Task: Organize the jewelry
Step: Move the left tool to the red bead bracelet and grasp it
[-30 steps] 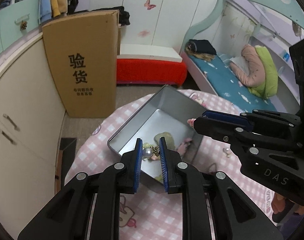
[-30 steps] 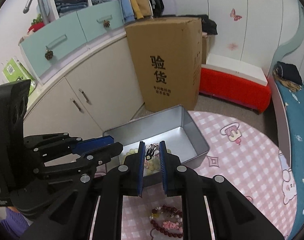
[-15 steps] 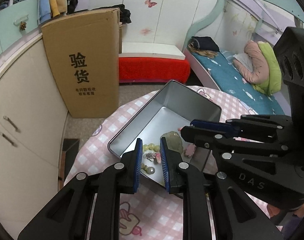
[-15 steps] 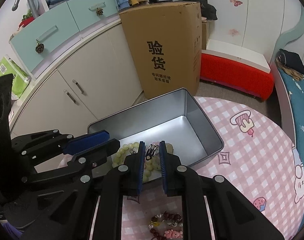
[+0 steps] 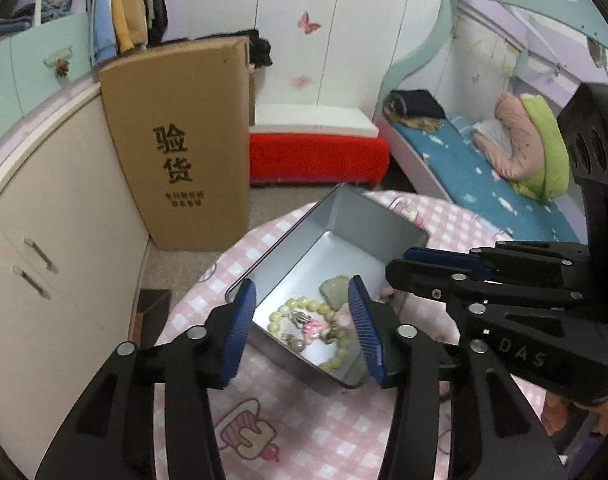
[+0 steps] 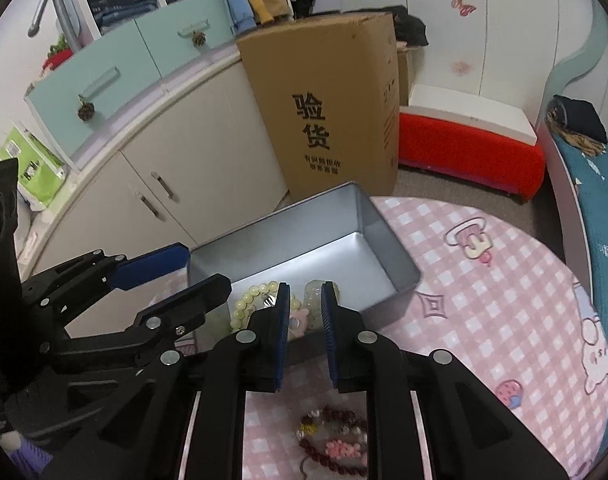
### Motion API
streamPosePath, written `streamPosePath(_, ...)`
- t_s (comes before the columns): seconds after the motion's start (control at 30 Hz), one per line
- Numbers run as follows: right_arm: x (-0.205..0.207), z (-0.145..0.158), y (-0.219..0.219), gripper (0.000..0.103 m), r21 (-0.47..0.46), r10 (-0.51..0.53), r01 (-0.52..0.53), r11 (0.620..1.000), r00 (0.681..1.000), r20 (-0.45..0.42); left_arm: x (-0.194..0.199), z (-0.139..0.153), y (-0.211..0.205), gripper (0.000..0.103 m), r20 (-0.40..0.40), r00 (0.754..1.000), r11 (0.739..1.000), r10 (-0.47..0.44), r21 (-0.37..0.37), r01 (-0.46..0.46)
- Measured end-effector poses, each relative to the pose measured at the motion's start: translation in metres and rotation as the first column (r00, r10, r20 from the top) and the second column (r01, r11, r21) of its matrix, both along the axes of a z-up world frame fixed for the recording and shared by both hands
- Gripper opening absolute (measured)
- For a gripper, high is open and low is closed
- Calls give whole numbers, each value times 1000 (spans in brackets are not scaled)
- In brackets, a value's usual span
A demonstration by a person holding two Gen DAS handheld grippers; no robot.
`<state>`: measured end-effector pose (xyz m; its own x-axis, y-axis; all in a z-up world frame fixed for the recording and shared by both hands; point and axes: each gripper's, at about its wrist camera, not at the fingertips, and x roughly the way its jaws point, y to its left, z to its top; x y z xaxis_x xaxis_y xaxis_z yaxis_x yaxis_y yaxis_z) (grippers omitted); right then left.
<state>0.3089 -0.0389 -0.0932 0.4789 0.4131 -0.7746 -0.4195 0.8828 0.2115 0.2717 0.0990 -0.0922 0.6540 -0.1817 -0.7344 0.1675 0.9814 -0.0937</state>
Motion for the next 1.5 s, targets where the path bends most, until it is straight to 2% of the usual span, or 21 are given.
streamPosePath(0.07, -6, 8, -8, 27, 6, -9, 9, 1000, 1000, 22, -7, 9, -5, 52, 21, 1000, 1000, -4, -1, 4)
streamPosePath(0.17, -21, 22, -29, 28, 23, -28, 27, 999, 998, 60, -19, 19, -15, 58, 51, 998, 1000, -22, -1, 22)
streamPosePath(0.2, -25, 24, -35, 32, 29, -34, 32, 999, 997, 66, -24, 22, -22, 59, 63, 997, 1000, -31, -1, 31)
streamPosePath(0.37, -47, 27, -70, 33, 23, -75, 73, 997, 992, 97, -44, 27, -48, 60, 82, 994, 998, -69, -4, 70)
streamPosePath(0.43, -55, 20, -87, 43, 19, -98, 96, 995, 991, 95, -49, 24, -56, 59, 77, 994, 997, -82, -6, 83)
streamPosePath(0.67, -65, -17, -132, 43, 42, -150, 149, 988, 988, 23, -53, -15, -75, 59, -14, 998, 997, -68, 19, 69)
streamPosePath(0.93, -66, -45, -144, 43, 71, -135, 138, 988, 990, -36, -49, -68, -80, 59, -125, 992, 998, 25, 67, -17)
streamPosePath(1.07, -64, -56, -149, 43, 78, -133, 138, 987, 989, -60, -49, -85, -83, 59, -147, 988, 994, 47, 100, -32)
streamPosePath(1.23, -62, -67, -155, 43, 86, -136, 143, 986, 987, -84, -47, -89, -85, 59, -133, 990, 993, 49, 108, -35)
streamPosePath(1.33, -60, -70, -155, 43, 87, -135, 143, 986, 987, -92, -49, -91, -88, 48, -99, 994, 988, 53, 150, -38)
streamPosePath(1.5, -59, -71, -153, 43, 85, -127, 135, 987, 987, -95, -54, -89, -86, 19, -70, 997, 986, 29, 168, -17)
